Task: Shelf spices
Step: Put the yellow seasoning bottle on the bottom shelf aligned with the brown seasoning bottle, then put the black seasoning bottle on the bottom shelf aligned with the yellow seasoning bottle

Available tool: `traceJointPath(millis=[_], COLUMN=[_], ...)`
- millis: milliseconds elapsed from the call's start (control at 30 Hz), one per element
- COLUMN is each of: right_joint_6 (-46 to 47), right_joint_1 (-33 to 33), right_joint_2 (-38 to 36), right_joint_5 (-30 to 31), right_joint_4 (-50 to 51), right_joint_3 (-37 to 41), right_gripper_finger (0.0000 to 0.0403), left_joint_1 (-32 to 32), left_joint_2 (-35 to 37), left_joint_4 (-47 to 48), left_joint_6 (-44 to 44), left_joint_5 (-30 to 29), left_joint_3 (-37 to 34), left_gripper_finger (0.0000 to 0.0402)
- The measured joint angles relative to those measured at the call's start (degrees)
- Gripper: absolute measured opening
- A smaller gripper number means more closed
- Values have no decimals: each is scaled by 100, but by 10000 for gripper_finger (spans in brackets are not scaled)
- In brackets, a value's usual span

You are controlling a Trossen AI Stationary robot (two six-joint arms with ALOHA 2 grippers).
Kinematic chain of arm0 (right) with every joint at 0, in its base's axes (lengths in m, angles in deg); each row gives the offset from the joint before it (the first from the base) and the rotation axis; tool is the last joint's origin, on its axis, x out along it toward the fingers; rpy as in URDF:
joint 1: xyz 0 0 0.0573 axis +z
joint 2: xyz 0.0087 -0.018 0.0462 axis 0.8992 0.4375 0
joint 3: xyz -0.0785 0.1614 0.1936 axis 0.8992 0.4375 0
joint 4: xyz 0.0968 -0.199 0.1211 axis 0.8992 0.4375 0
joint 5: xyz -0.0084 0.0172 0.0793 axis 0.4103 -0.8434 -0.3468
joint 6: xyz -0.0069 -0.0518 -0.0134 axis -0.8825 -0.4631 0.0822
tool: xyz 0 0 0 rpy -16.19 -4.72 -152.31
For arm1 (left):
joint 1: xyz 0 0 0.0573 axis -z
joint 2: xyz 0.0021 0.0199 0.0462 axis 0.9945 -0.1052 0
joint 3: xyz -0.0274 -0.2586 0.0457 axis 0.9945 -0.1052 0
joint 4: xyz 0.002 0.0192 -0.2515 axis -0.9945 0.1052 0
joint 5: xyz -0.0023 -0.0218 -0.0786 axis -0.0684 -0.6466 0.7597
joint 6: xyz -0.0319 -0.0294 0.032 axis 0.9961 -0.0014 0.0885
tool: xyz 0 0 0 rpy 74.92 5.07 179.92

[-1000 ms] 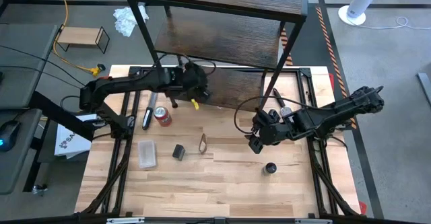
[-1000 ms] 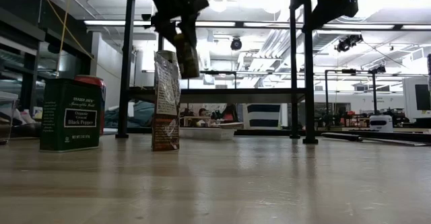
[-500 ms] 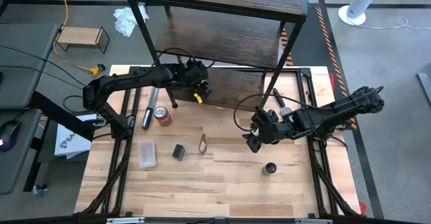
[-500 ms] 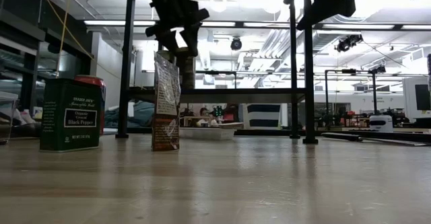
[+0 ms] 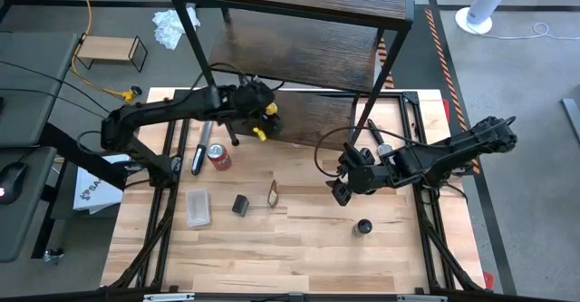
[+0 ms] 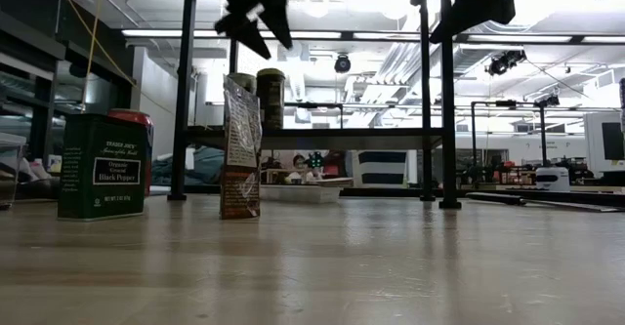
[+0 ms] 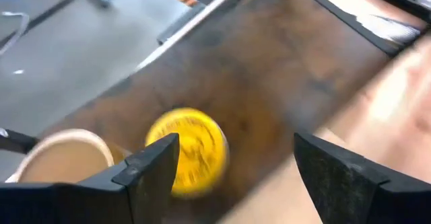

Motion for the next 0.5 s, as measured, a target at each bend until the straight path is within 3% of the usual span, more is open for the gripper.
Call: traceJointPath(millis=[133,300,500], right_joint_6=[-1,-44,-47], right_joint_1=[0,0,0], right_joint_2=[1,1,1], right_joint_5=[6,157,3], right_joint_4=[3,2,4], right_joint_3=[-1,-1,0], right_gripper_finger=[304,304,304], left_joint_1=[440,1018,1892], left_joint_2=[273,507,651], left_joint_4=[534,801,1390], left_joint_6=[0,182,744], left_joint_5=[127,-509,-582], left_joint_3=[4,4,3], left_gripper_finger=[288,288,288])
